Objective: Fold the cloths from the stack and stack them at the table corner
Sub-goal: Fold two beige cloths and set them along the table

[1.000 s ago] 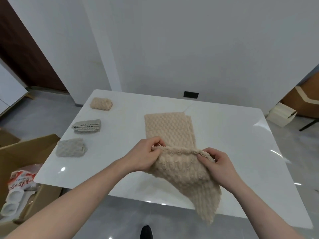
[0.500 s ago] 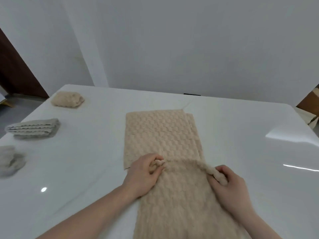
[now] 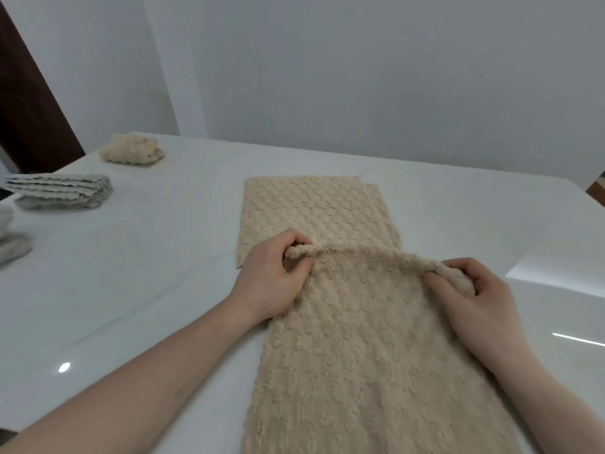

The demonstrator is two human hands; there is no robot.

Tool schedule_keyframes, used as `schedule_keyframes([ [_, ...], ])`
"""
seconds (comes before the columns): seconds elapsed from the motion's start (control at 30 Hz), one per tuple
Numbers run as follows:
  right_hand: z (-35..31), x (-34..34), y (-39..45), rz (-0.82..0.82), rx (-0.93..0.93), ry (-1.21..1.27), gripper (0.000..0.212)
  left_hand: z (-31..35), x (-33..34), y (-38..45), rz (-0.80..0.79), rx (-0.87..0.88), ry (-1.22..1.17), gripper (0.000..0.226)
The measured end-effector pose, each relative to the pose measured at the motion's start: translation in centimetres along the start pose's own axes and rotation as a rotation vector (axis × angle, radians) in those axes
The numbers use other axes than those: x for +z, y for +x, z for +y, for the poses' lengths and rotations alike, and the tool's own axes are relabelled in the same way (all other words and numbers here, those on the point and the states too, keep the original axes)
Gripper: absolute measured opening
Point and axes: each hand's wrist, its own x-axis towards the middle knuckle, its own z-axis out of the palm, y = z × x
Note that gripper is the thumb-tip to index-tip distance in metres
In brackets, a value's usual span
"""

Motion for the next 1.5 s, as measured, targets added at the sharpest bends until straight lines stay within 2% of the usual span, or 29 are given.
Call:
schedule_keyframes([
  [0.13, 0.0, 0.0, -0.5, 0.022, -0.039, 0.011, 0.008, 0.1, 0.1, -0.1, 0.024, 0.023, 0.068, 0.012],
  [0.23, -0.4, -0.5, -0.8, 0.034, -0.041, 0.005, 0.005, 0.9, -0.4, -0.4, 0.038, -0.038, 0.054, 0.011],
  [0.47, -3.5, -4.0, -0.4, -0.066, -0.024, -0.128, 0.004, 4.6, -4.0, -1.4, 0.057, -0.117, 0.025, 0.016],
  [0.67, -5.1, -6.4, -3.1, -0.039, -0.102, -0.176, 0.006, 7.2, -6.2, -4.4, 0.043, -0.098, -0.005, 0.025],
  [0.83, -5.2, -8.3, -6.1, -0.057, -0.135, -0.213, 0.016, 8.1, -7.0, -7.9, 0.03, -0.061, -0.039, 0.022],
  [1.13, -2.8, -9.5, -11.8, -0.056, -0.178, -0.212, 0.018, 7.5, -8.1, -13.7, -0.005, 0.003, 0.032, 0.014],
  [1.3, -1.7, -9.8, -14.6, -0.089, -0.141, -0.17, 0.021, 6.4, -7.9, -16.2, -0.02, 0.035, 0.09, 0.012],
  [1.5, 0.0, -9.1, -16.8, -0.132, -0.054, -0.148, 0.024, 5.0, -7.4, -18.3, -0.126, 0.041, 0.205, 0.013],
])
